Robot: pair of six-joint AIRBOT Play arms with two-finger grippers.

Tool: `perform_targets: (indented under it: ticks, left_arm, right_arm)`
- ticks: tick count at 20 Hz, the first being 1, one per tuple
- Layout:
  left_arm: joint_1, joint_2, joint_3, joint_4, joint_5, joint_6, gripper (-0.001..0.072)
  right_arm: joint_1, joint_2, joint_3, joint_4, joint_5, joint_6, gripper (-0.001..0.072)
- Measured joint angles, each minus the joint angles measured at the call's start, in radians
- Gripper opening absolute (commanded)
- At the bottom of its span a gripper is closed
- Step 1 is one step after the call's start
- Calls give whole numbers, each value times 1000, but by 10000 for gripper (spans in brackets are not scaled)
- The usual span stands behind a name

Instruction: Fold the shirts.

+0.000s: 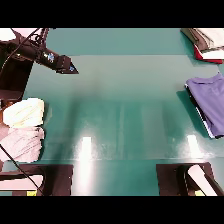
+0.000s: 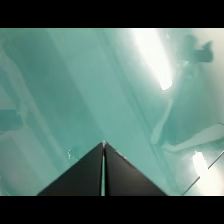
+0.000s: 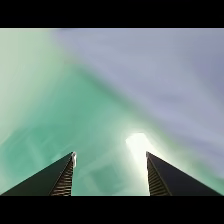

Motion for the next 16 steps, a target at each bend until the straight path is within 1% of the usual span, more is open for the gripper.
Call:
perform_targets:
  ticks: [1, 2, 4, 5, 6, 9, 11, 13, 16]
  left_arm:
    - [0, 0, 0, -5, -5, -2, 23]
    - [0, 0, 0, -10, -7, -4, 23]
    - [0, 0, 0, -18, -12, -8, 23]
    - [0, 0, 0, -21, -13, -9, 23]
    - [0, 0, 0, -23, -13, -11, 23]
    - [0, 0, 0, -25, -15, -12, 23]
    - [0, 0, 0, -27, -17, -12, 23]
    - [0, 0, 0, -29, -17, -13, 23]
    - [0, 0, 0, -29, -16, -14, 23]
  right_arm:
    - [70, 16, -2, 37, 0, -1, 502]
    - [148, 31, -4, 60, -1, -1, 459]
    - [313, 56, -6, 93, -16, -2, 137]
    - [394, 66, -7, 102, -33, -2, 59]
    - [481, 72, -8, 109, -57, -2, 22]
    - [704, 84, -8, 122, -134, -2, 20]
    - [817, 86, -8, 129, -170, -2, 21]
    - [892, 88, -8, 129, -195, -3, 21]
    - [948, 89, -8, 130, -211, -3, 21]
